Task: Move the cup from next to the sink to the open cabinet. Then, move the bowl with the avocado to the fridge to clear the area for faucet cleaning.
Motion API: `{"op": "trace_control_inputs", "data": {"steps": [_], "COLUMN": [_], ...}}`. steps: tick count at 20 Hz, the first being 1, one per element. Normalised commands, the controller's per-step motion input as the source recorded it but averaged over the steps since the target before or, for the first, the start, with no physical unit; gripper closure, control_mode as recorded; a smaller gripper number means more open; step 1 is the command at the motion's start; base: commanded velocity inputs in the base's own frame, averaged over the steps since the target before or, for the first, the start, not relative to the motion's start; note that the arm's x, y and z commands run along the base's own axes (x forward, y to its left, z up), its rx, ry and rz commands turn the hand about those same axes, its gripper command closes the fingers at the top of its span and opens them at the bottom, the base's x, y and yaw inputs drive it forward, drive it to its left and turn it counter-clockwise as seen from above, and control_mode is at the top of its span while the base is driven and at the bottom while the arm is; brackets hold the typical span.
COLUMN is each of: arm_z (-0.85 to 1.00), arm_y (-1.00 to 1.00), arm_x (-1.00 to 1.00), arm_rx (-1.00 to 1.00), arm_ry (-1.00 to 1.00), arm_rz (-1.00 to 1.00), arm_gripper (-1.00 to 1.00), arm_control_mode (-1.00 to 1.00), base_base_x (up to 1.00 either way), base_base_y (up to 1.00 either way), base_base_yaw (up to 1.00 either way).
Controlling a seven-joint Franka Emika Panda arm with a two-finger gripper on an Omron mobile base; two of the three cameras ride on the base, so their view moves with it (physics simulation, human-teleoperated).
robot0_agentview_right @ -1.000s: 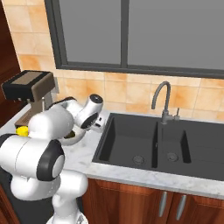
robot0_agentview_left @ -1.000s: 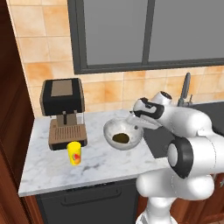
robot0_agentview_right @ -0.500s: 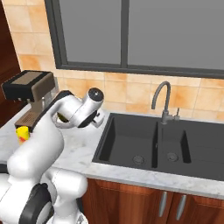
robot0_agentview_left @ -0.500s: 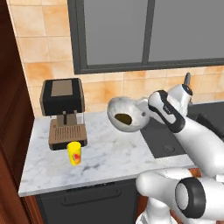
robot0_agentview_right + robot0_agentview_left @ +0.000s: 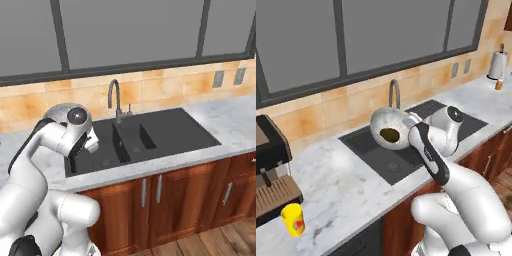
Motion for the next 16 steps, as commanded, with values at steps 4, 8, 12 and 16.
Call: {"op": "trace_control_inputs", "data": {"steps": [4,8,12,16], "arm_z": [0.0,0.0,0.0,0.0], "arm_y": [0.0,0.0,0.0,0.0], "arm_x": [0.0,0.0,0.0,0.0], "arm_rx": [0.0,0.0,0.0,0.0], "arm_ry": [0.0,0.0,0.0,0.0], "arm_rz": [0.0,0.0,0.0,0.0], "arm_gripper": [1.0,1.0,1.0,1.0], "arm_control_mode": [1.0,1.0,1.0,1.0], "base_base_x": [0.0,0.0,-0.01,0.0], "base_base_y": [0.0,0.0,0.0,-0.03], "base_base_yaw": [-1.0,-1.0,-1.0,-1.0]}}
